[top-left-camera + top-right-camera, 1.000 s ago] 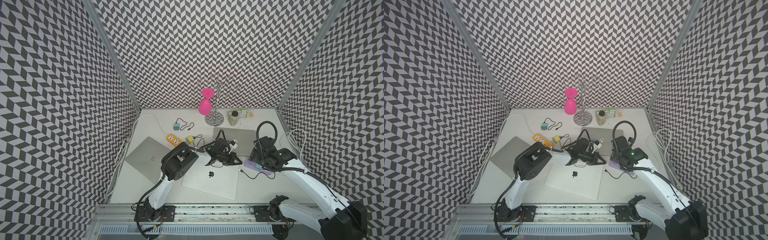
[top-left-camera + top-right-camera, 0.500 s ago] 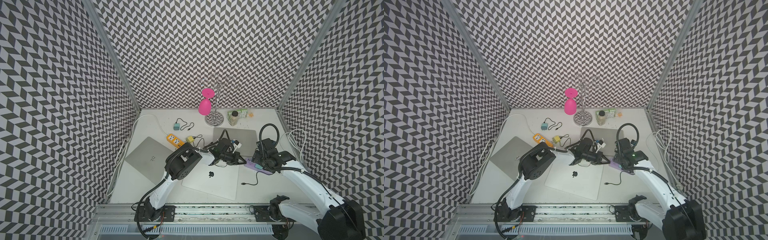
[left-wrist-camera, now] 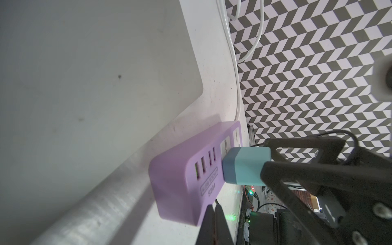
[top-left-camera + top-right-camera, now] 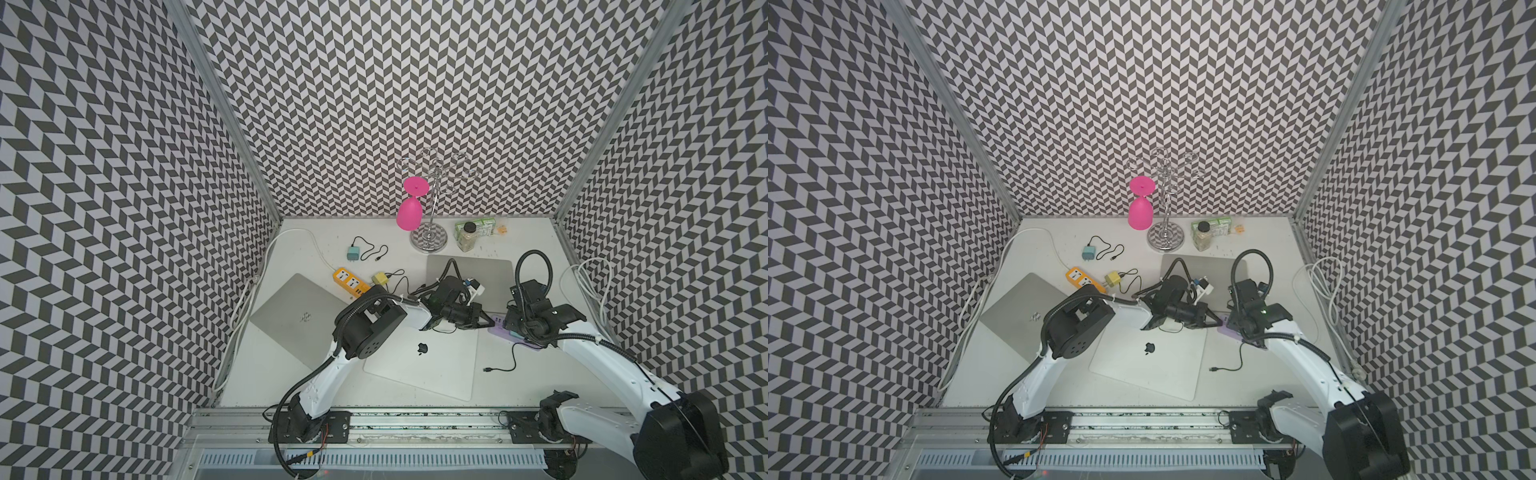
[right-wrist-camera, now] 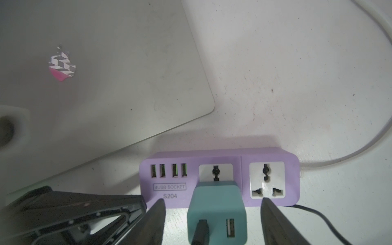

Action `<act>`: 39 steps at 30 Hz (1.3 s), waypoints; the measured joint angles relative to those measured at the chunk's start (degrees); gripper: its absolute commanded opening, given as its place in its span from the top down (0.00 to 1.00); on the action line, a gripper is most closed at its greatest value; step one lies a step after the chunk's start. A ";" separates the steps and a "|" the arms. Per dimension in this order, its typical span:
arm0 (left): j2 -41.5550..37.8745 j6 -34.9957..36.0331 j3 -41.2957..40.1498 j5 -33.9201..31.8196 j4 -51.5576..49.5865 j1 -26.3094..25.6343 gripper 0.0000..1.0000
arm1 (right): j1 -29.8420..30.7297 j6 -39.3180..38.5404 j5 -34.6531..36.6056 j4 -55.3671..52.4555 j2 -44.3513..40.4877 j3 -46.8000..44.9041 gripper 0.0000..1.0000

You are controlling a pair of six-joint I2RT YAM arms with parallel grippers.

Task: Unplug the laptop charger
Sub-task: Remove the plug from the socket.

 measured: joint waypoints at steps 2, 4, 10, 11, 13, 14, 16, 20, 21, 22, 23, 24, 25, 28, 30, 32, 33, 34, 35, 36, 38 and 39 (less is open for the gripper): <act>0.09 0.02 0.24 -0.17 0.02 -0.15 1.00 | -0.17 -0.20 -0.24 0.48 0.15 -0.37 0.33; 0.37 0.00 0.61 -0.37 0.04 -0.35 1.00 | -0.24 -0.50 -0.42 0.87 0.17 -0.87 0.34; 0.59 -0.02 0.83 -0.83 0.28 -0.79 1.00 | -0.52 -1.46 -0.79 1.73 1.29 -1.31 0.41; 0.59 -0.04 0.83 -0.94 0.28 -0.81 1.00 | -0.59 -1.60 -0.87 2.05 1.66 -1.31 0.42; 0.59 -0.07 0.83 -1.20 0.35 -0.92 1.00 | -0.59 -1.99 -1.07 2.34 2.29 -1.31 0.43; 0.59 -0.11 0.83 -1.33 0.39 -0.98 1.00 | -0.59 -2.25 -1.20 2.38 2.67 -1.29 0.44; 0.59 -0.24 0.83 -1.46 0.42 -1.14 1.00 | -0.59 -2.64 -1.64 2.40 3.39 -1.27 0.47; 0.59 -0.50 0.83 -1.77 0.44 -1.33 1.00 | -0.94 -3.61 -2.56 2.34 4.87 -1.20 0.53; 0.59 -0.63 0.83 -1.81 0.46 -1.40 1.00 | -1.07 -3.93 -2.58 2.32 5.14 -1.14 0.56; 0.61 -0.68 0.83 -1.81 0.46 -1.44 1.00 | -1.07 -4.11 -2.64 2.29 5.25 -1.07 0.59; 0.63 -0.76 0.83 -1.81 0.50 -1.44 1.00 | -1.09 -4.31 -2.71 2.27 5.29 -0.94 0.62; 0.68 -0.85 0.83 -1.81 0.57 -1.44 1.00 | -1.11 -4.57 -2.80 2.19 5.29 -0.81 0.64; 0.70 -0.94 0.83 -1.81 0.66 -1.44 1.00 | -1.16 -4.70 -2.82 2.05 5.29 -0.63 0.65; 0.79 -1.05 0.83 -1.79 0.87 -1.46 1.00 | -1.20 -5.33 -2.80 1.88 5.29 0.17 0.66; 0.85 -1.07 0.83 -1.79 1.22 -1.55 1.00 | -1.25 -5.79 -2.80 1.75 5.29 0.48 0.67; 0.92 -1.07 0.83 -1.81 1.51 -1.73 1.00 | -1.33 -6.16 -2.97 1.57 5.29 0.59 0.68; 0.98 -1.07 0.83 -1.81 1.64 -1.77 1.00 | -1.33 -6.23 -3.15 1.57 5.29 0.59 0.68; 1.01 -1.09 0.83 -1.81 1.73 -1.81 1.00 | -1.33 -6.34 -3.30 1.57 5.29 0.59 0.68; 1.03 -1.09 0.83 -1.81 1.75 -1.81 1.00 | -1.33 -6.45 -3.45 1.57 5.29 0.59 0.68; 1.07 -1.11 0.83 -1.79 1.77 -1.81 1.00 | -1.33 -6.54 -3.48 1.57 5.29 0.59 0.68; 1.14 -1.20 0.83 -1.79 1.88 -1.81 1.00 | -1.33 -6.64 -3.52 1.55 5.31 0.59 0.68; 1.22 -1.27 0.90 -1.81 1.90 -1.81 1.00 | -1.33 -6.73 -3.54 1.55 5.35 0.59 0.69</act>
